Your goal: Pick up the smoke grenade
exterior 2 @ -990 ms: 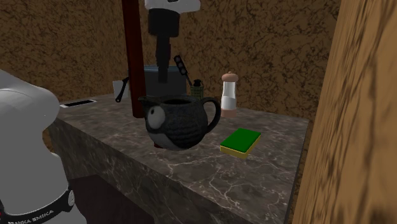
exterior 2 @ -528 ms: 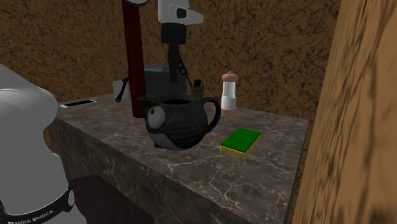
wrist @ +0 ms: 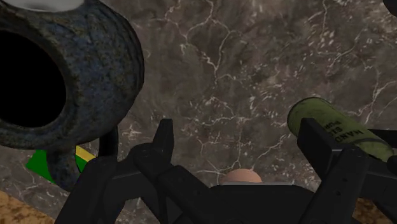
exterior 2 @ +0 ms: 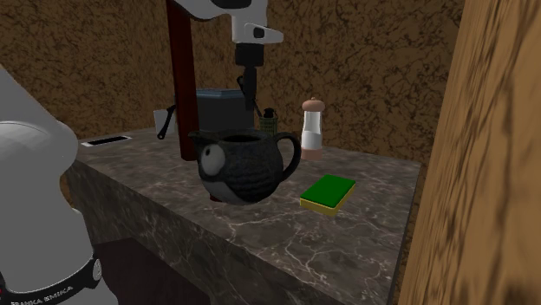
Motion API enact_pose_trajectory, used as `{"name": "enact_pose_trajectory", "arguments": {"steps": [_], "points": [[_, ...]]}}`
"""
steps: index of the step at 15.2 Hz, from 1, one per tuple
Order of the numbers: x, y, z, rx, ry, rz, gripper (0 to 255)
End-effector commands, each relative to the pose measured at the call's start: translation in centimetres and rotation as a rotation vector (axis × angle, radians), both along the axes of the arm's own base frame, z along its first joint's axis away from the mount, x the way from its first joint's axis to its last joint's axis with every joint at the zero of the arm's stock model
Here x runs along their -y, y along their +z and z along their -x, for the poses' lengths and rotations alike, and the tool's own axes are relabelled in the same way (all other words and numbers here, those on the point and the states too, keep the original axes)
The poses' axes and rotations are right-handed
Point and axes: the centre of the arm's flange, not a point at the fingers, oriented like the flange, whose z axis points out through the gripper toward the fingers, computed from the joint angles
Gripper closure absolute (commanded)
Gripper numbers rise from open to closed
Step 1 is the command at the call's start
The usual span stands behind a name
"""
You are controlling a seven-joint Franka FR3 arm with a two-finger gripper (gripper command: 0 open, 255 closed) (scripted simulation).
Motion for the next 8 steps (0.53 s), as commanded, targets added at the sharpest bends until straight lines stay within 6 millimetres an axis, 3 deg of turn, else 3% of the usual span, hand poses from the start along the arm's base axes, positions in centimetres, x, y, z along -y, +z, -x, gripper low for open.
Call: {"name": "enact_pose_trajectory", "arguments": {"steps": [1, 8], "points": [[-2.4, -0.3, -1.1, 0.007, -0.008, -0.004, 0], [-10.0, -1.0, -5.8, 0.029, -0.033, -0.011, 0]]}}
